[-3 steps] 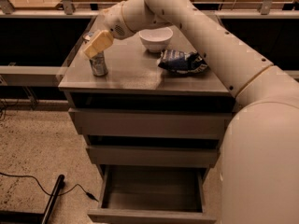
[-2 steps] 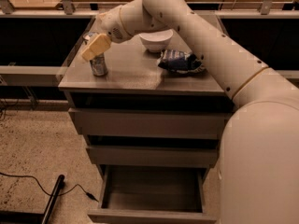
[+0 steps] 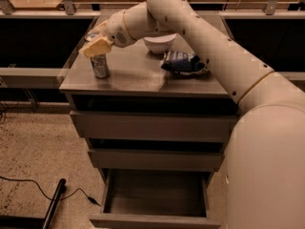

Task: Place redbull can into bottom drawer

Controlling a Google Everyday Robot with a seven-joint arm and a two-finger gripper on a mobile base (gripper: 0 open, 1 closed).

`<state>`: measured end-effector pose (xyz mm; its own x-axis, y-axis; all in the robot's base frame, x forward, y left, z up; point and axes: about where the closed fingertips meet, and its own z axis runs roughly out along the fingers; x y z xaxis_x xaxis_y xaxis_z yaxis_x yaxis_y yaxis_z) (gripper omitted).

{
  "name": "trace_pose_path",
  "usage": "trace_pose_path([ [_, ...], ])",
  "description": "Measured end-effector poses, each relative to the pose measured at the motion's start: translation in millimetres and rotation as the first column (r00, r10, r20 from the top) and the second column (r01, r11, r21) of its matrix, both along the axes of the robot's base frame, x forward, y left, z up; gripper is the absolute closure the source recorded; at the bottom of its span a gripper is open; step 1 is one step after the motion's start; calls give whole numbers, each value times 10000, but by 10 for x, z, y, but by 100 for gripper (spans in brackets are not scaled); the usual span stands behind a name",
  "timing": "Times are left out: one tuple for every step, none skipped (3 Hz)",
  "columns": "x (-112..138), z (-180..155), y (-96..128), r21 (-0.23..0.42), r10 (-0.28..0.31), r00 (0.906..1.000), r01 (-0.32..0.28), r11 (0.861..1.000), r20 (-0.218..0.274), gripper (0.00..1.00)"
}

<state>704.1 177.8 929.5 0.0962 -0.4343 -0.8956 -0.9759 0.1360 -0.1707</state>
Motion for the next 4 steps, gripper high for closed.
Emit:
trace_pose_path([
  [27,-102,-47,-87,-144,9996,142,9999,-235,72],
  [0,-23,-68,310,184,9998,-186,9993,63,94],
  [-243,381,-255,1127,357,9935,-479,9925,1081,100],
  [-671,617,-636,958,274,9817,-461,9943,1883,100],
])
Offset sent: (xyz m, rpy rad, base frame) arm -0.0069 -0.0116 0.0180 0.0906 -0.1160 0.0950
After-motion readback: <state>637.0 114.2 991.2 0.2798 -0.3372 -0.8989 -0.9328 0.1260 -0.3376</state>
